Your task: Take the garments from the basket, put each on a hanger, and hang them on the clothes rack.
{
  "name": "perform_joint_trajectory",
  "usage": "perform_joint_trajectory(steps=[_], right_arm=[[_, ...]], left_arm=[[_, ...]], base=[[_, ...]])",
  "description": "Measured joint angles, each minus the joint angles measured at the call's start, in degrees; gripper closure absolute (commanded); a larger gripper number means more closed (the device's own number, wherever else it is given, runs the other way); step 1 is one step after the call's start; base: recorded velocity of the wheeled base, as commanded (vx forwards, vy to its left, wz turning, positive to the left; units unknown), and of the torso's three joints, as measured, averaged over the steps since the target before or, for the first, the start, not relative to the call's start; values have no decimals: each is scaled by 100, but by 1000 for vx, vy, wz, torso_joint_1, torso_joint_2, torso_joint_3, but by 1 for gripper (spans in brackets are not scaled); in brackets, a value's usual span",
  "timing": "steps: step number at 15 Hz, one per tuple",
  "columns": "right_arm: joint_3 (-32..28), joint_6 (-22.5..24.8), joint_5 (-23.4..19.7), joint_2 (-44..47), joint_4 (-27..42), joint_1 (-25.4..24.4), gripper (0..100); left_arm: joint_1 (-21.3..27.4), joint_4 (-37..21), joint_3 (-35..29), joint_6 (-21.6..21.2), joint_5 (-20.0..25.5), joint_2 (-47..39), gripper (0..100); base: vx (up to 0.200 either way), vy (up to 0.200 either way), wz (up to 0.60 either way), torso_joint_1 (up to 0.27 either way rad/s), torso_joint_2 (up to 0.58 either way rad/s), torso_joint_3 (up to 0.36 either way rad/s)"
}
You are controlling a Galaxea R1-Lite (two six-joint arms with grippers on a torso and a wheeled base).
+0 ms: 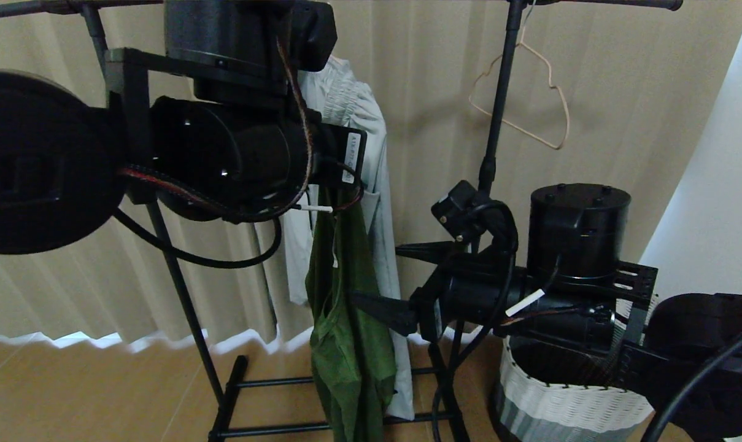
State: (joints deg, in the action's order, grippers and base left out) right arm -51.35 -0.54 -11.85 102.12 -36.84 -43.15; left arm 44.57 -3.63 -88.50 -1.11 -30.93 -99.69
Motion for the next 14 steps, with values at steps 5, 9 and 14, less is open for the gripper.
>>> perform_joint_trajectory(steps=[5,9,14], right_arm=[[-339,0,356,262,148,-179,0],[-575,0,696,512,213,-94,0],[-560,0,720,653,211,325,0]], left_arm=[[66,-39,-229,-30,-399,-301,100],[146,-115,-245,-37,-411,-282,100],[157,-279,-195,-48,-411,6,100]], base=[[0,0,0,0,0,0],[0,0,0,0,0,0],[0,0,0,0,0,0]])
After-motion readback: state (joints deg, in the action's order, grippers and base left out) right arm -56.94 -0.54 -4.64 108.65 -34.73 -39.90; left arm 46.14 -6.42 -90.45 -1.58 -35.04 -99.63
